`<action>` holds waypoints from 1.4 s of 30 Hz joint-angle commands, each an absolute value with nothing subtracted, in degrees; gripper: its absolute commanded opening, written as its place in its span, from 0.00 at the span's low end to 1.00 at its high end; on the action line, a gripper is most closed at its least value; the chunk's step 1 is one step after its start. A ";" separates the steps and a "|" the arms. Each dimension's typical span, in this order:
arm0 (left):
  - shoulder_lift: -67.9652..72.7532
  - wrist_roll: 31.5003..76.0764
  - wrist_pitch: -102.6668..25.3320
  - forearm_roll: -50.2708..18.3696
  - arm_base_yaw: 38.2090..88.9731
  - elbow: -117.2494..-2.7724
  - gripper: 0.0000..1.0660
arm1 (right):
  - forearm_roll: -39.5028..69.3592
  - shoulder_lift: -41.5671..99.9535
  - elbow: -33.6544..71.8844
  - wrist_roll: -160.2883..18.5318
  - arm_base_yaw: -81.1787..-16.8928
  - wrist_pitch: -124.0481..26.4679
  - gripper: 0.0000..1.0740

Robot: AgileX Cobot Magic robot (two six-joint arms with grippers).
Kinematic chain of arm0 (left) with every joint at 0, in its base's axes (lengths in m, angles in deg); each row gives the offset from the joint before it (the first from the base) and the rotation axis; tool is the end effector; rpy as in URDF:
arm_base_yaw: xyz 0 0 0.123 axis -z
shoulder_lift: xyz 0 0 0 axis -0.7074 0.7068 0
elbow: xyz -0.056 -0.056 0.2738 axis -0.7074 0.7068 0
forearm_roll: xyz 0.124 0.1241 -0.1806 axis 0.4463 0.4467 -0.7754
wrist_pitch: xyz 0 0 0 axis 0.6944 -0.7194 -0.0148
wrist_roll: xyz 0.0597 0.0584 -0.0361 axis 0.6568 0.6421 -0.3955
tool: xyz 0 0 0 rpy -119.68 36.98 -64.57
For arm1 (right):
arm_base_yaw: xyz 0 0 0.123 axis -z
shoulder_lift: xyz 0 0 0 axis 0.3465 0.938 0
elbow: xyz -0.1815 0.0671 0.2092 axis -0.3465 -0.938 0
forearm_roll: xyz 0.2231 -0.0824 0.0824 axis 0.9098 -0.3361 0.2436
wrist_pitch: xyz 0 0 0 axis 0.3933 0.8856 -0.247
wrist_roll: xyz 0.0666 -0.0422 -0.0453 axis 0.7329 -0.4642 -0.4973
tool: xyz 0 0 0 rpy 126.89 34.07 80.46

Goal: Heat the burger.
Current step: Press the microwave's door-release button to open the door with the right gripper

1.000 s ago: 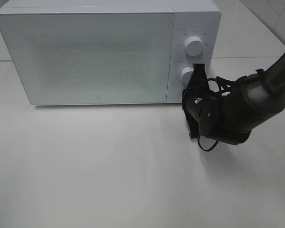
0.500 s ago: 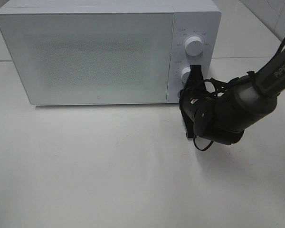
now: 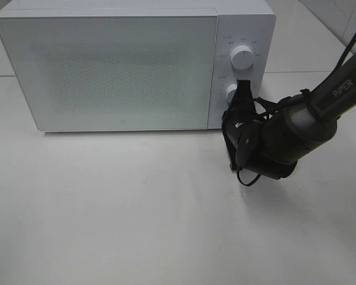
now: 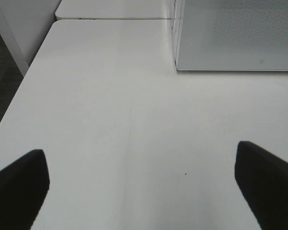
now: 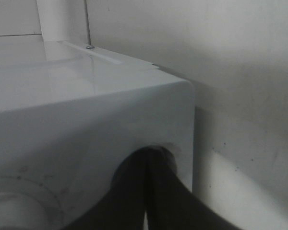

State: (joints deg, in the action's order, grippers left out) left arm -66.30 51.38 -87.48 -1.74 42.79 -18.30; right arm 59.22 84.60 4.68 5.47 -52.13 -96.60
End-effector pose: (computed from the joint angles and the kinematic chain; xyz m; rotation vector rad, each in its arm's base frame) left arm -0.0046 -0.0007 0.2780 -0.0151 2.0277 0.0315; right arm 0.3508 0.1597 0.0842 1.4945 1.4117 0.9783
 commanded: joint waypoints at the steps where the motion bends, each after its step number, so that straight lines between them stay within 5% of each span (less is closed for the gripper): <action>1: -67.51 51.04 -87.03 -1.74 42.74 -18.41 0.97 | 54.29 84.08 9.72 4.72 -48.86 -106.80 0.01; 42: -67.51 51.04 -87.03 -1.74 42.74 -18.41 0.97 | 55.67 86.95 11.67 5.81 -51.96 -107.15 0.01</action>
State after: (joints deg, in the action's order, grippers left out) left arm -66.30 51.38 -87.48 -1.74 42.79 -18.30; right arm 62.37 86.66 7.25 5.35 -53.28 -96.95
